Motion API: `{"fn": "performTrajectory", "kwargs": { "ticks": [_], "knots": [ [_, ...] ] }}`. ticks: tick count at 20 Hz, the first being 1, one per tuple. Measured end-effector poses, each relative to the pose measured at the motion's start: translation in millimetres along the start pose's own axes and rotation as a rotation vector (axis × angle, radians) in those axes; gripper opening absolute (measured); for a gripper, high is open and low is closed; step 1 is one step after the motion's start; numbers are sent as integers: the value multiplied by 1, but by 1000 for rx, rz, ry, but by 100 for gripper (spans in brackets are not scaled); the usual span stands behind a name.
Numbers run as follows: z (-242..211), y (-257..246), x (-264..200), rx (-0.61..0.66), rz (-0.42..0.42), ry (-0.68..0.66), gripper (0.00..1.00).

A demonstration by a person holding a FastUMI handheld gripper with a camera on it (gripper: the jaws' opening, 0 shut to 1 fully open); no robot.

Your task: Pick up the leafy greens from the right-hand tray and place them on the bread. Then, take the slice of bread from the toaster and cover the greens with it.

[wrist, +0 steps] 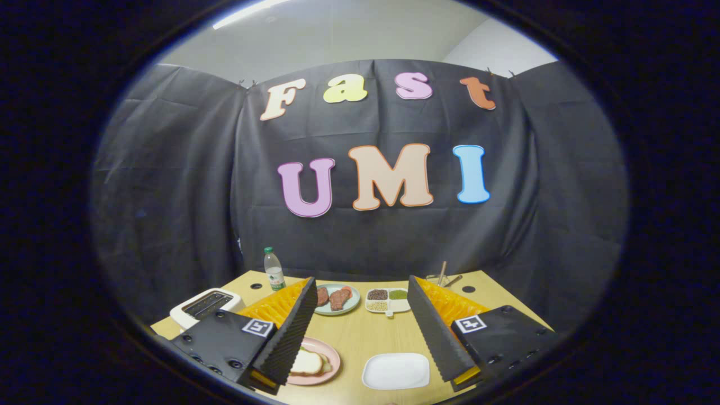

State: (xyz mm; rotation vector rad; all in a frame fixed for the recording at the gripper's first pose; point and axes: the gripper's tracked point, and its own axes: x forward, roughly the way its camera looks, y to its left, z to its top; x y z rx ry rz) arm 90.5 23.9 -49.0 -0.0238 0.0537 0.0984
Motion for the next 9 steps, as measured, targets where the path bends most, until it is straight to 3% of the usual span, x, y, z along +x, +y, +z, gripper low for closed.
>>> {"fn": "performTrajectory", "kwargs": {
  "ticks": [9],
  "knots": [
    [-5,-20,-15,37,-52,-2,100]
  ]
}}
